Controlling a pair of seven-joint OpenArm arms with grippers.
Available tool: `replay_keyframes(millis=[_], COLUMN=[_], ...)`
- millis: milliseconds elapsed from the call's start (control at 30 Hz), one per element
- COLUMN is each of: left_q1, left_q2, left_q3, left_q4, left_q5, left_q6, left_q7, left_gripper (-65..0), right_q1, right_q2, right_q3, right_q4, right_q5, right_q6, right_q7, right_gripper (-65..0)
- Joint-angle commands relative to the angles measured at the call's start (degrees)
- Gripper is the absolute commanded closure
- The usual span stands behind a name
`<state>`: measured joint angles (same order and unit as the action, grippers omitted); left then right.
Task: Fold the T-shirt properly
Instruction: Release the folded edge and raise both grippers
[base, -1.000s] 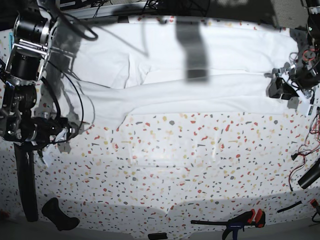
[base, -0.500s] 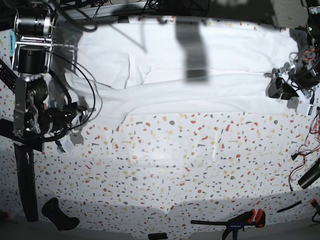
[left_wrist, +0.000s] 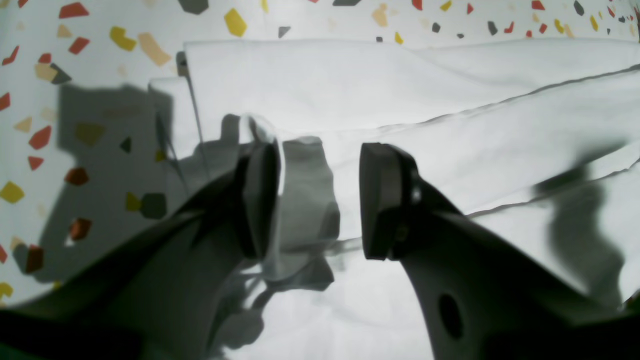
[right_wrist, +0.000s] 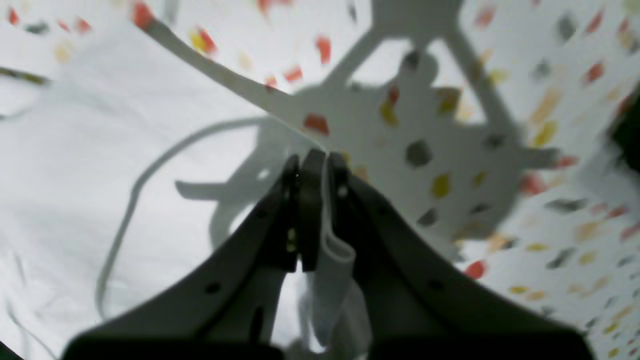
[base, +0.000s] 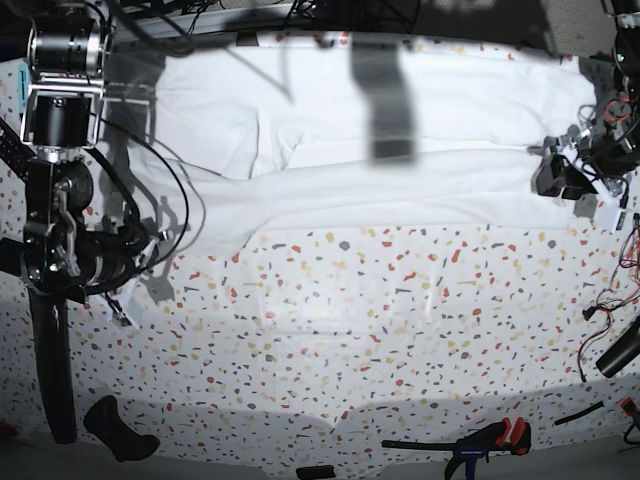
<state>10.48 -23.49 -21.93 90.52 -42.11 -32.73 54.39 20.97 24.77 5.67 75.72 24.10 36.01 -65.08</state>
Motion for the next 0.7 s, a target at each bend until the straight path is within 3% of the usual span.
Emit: replay_keyframes(millis=[0, 200, 267, 333, 667], left_q1=[-0.5, -0.5, -0.48, -0.5, -0.5], left_q2=[-0.98, -0.98, -0.98, -1.01, -1.33], left_q3=[-0.52, -0.52, -0.52, -0.52, -0.52], left_q4=[1.09, 1.09, 1.09, 1.09, 1.09], left_q5=[-1.01, -0.98, -0.98, -0.96, -0.98], left_q6=[-0.02, -0.02, -0.04, -0.04, -0.04], left_q7=[-0.87, -0.85, -0.85, -0.85, -0.87], left_gripper=[-26.7, -26.7, -26.7, -26.7, -26.7], right_q1=[1.7, -0.2, -3.17, -7.41, -35.85], right_q2=[0.94, 0.96, 0.94, 0.94, 0.96], right_q3=[0.31, 0.31, 0.31, 0.31, 0.35], right_q4=[2.12, 6.23, 8.79, 12.76, 46.34], right_q5=[0.15, 2.36, 3.89, 5.11, 4.76], right_q6=[0.26, 0.48, 2.25, 3.96, 3.99], right_q7=[0.48, 0.48, 0.48, 0.48, 0.37], right_gripper=[0.0, 0.0, 0.0, 0.0, 0.0])
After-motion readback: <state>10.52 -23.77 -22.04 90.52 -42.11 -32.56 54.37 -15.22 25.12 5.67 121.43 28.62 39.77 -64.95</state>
